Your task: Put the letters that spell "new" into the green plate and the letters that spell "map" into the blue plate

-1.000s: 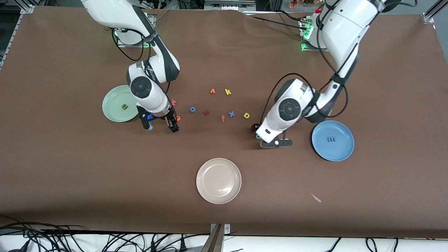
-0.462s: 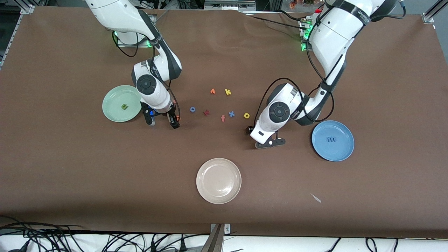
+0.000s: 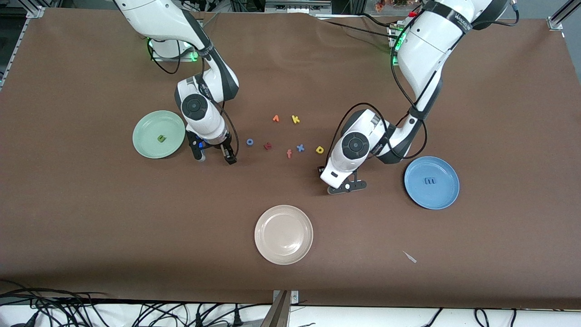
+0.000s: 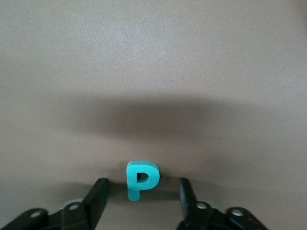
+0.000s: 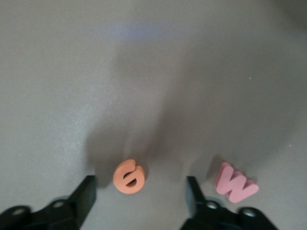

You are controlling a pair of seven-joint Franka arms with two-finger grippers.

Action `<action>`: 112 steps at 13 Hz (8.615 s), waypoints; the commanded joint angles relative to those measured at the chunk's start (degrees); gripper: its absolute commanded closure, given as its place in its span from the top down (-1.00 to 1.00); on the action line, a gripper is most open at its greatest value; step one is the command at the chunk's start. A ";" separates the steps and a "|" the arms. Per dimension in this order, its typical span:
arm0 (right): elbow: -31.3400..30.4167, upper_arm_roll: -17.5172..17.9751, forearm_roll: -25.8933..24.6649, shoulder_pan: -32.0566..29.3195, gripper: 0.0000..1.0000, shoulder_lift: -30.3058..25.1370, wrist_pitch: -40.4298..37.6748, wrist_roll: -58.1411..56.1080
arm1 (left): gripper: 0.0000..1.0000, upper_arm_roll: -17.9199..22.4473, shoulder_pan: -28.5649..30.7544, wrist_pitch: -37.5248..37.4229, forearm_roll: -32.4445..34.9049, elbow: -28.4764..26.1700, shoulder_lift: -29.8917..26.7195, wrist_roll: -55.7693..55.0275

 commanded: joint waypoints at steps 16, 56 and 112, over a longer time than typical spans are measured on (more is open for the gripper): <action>-8.30 -18.94 0.91 -0.06 -0.50 -17.14 -19.48 -37.33 | -0.90 0.82 8.67 -24.50 1.38 9.84 -1.14 28.21; -14.13 1.17 3.28 0.64 -0.42 -8.10 3.73 -42.98 | 0.73 -13.77 4.30 2.46 18.70 -11.08 -3.60 6.03; 38.08 -31.97 -4.46 -1.73 1.00 -20.32 -65.70 -90.80 | 1.00 0.09 32.16 -41.23 1.07 0.01 -34.25 56.12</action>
